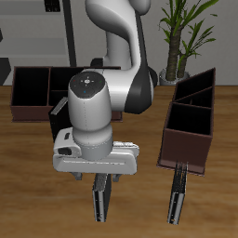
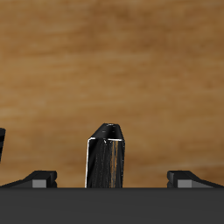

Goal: Place the orange book into the back desk caddy's right compartment and place the right striped book into the back desk caddy's left compartment and place the black book into the back desk caddy's left compartment

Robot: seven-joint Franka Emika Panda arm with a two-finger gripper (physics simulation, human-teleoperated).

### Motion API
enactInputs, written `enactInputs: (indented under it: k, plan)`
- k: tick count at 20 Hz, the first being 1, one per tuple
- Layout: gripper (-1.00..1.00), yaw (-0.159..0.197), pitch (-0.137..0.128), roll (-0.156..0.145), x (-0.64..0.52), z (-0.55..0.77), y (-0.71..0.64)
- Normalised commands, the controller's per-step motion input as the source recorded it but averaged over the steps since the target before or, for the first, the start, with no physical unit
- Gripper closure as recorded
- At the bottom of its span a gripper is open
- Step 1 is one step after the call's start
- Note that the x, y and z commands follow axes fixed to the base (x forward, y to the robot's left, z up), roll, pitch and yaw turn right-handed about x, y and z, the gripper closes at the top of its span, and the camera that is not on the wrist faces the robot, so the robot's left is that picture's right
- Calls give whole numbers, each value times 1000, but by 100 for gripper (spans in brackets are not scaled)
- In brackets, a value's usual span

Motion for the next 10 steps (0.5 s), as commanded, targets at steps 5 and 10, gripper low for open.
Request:
enactInputs:
  k: [5, 10]
  plan:
    - [-100, 37, 33, -4, 14, -172, 11]
    - [100, 9, 23, -28, 33, -109, -192]
